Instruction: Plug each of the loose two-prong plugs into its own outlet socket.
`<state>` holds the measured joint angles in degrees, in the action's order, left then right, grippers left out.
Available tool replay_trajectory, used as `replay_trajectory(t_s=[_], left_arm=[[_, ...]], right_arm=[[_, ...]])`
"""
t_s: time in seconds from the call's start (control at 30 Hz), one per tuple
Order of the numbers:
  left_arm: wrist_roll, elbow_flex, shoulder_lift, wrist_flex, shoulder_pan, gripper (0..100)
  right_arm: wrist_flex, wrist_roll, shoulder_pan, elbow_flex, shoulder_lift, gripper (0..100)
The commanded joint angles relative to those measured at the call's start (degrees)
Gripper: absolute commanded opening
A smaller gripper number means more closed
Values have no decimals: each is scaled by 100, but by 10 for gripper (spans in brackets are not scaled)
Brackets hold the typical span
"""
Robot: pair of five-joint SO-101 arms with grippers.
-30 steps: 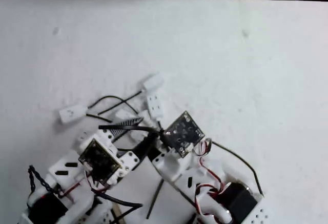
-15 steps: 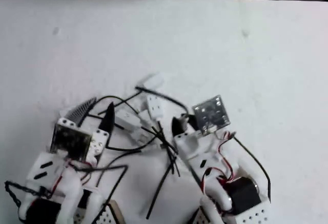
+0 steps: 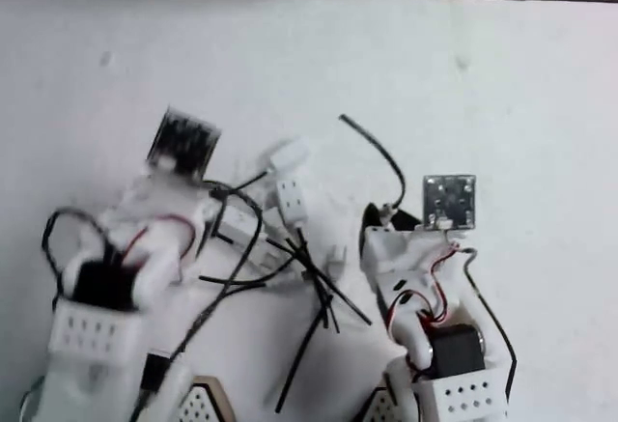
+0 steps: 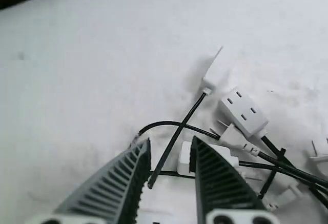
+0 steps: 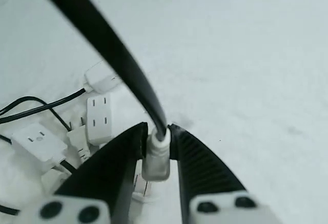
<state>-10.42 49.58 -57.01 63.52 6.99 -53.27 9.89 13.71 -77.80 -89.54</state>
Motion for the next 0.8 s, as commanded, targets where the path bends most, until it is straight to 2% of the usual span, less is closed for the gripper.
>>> replay_trajectory(t_s=[0.0, 0.13, 0.37, 0.77], left_arm=[[589, -747, 1305, -9, 470, 147], [1310, -1389, 2642, -18, 1007, 155], [2418, -2778, 5024, -18, 1165, 294], [2857, -4747, 8136, 26, 1191, 301]], right_arm=[[110, 79, -233, 26, -40, 17], [110, 79, -470, 26, -40, 17], [119, 79, -576, -79, -92, 17], [119, 62, -585, -123, -92, 17]])
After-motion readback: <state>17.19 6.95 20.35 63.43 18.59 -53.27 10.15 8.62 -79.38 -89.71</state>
